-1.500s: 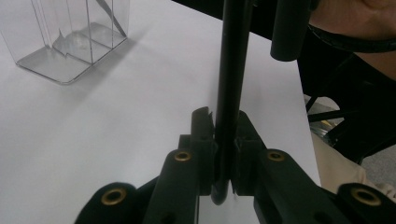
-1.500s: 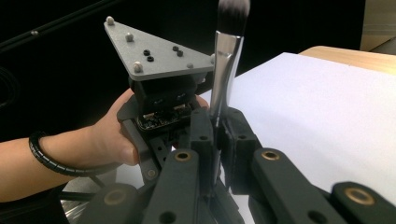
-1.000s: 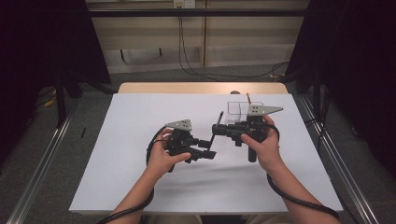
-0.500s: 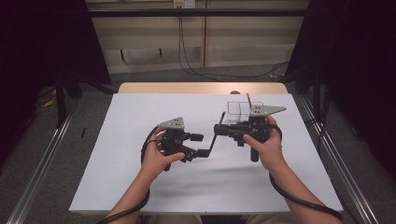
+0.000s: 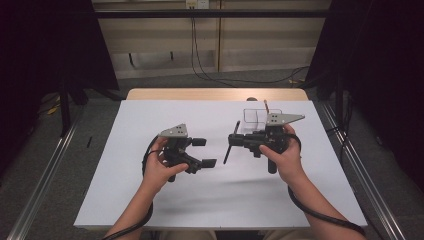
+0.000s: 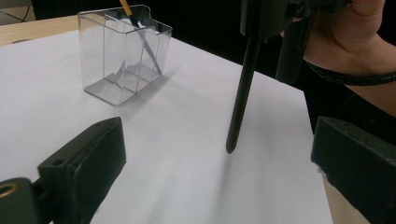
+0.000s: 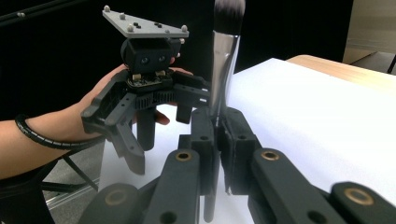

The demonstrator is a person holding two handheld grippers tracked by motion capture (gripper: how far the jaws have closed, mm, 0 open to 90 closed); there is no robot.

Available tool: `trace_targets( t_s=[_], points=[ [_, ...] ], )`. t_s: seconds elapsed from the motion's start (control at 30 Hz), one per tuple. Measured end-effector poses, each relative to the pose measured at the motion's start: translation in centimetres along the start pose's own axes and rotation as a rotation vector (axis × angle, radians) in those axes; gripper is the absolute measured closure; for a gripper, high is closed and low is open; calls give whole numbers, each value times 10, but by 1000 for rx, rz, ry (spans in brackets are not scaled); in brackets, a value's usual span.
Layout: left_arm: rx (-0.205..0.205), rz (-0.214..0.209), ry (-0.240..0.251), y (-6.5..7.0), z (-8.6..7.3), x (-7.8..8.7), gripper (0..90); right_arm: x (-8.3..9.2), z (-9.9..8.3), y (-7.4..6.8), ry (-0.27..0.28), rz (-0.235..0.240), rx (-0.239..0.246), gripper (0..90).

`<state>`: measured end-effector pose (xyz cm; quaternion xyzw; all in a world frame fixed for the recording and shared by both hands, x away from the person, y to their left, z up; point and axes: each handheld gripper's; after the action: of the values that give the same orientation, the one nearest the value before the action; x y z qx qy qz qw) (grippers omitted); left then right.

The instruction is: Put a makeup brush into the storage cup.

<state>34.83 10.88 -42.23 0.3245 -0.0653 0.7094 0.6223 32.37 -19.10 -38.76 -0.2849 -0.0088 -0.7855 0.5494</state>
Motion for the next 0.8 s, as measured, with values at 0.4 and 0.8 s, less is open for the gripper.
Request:
trace_targets(
  t_s=[0.4,0.8],
  points=[
    [16,53,14,-2,-8,19,13,3,-2,0,-10,-6,17,840],
    [28,88,25,-5,-18,35,11,4,-4,1,-11,-7,24,840]
  ],
)
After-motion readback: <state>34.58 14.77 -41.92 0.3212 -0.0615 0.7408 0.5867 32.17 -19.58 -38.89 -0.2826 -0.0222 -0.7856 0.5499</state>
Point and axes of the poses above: each handheld gripper's, and its own axes: x roughly backward along the jaws, z roughly out of its top, y roughly to its right, and after that the axes turned 15 degrees about -y, right-handed
